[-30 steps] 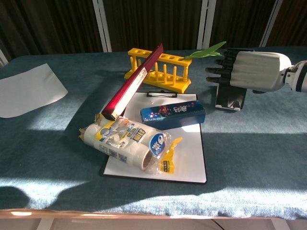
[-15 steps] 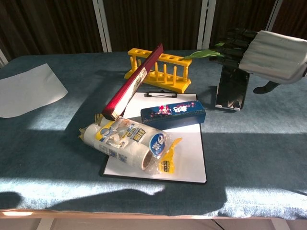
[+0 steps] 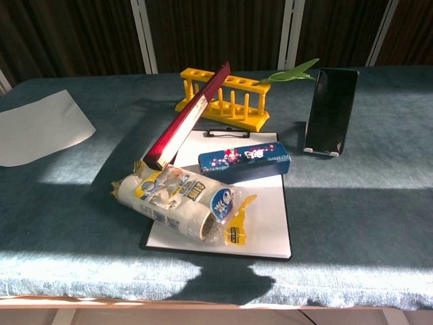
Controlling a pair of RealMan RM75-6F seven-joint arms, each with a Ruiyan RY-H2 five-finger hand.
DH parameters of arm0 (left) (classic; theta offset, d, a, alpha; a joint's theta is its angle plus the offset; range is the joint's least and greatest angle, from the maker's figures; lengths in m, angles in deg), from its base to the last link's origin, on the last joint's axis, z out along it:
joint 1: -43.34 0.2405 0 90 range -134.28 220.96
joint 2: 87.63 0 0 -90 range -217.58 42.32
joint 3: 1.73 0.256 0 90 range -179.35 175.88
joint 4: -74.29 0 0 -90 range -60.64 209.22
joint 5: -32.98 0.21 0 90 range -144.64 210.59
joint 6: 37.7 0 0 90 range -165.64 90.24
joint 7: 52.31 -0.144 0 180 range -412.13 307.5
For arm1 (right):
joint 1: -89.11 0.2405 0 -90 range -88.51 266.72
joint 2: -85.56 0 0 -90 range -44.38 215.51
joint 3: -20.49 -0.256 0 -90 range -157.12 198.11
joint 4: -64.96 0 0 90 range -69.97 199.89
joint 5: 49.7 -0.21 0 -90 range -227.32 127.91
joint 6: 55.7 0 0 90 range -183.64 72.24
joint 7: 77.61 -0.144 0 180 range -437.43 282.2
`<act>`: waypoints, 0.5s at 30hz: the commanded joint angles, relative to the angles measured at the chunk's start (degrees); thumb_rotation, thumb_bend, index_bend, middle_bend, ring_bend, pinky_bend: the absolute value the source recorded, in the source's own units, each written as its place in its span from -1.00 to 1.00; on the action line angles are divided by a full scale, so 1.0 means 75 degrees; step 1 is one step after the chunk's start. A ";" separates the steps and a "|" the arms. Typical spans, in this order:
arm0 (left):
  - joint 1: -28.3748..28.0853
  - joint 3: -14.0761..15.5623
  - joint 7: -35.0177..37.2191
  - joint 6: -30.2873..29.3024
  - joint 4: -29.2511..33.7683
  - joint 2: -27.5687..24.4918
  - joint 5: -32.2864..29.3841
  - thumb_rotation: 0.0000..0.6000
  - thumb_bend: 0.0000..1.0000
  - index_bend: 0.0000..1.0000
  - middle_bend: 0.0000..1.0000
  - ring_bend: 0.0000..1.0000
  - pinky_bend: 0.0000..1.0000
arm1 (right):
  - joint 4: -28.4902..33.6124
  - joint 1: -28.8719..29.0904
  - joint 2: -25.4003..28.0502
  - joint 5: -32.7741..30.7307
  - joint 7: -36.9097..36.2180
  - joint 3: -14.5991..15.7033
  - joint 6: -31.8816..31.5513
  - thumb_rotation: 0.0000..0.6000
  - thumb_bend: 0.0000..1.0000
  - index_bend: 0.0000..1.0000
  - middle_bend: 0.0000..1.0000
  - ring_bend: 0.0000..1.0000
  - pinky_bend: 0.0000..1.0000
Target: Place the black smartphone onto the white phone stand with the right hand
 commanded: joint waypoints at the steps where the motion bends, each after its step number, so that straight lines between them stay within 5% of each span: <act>1: -0.0040 0.0021 0.0082 -0.0084 -0.0151 0.0103 0.0223 1.00 -0.29 -1.00 -1.00 -1.00 -1.00 | -0.0224 -0.0848 0.0755 -0.0749 -0.1164 -0.0074 -0.0506 1.00 -0.58 -1.00 -1.00 -1.00 -1.00; 15: -0.0121 0.0065 -0.0047 0.0109 -0.0219 0.0211 0.0261 1.00 -0.30 -1.00 -1.00 -1.00 -1.00 | -0.0274 -0.0992 0.0777 -0.0510 -0.1223 -0.0289 -0.0125 1.00 -0.58 -1.00 -1.00 -1.00 -1.00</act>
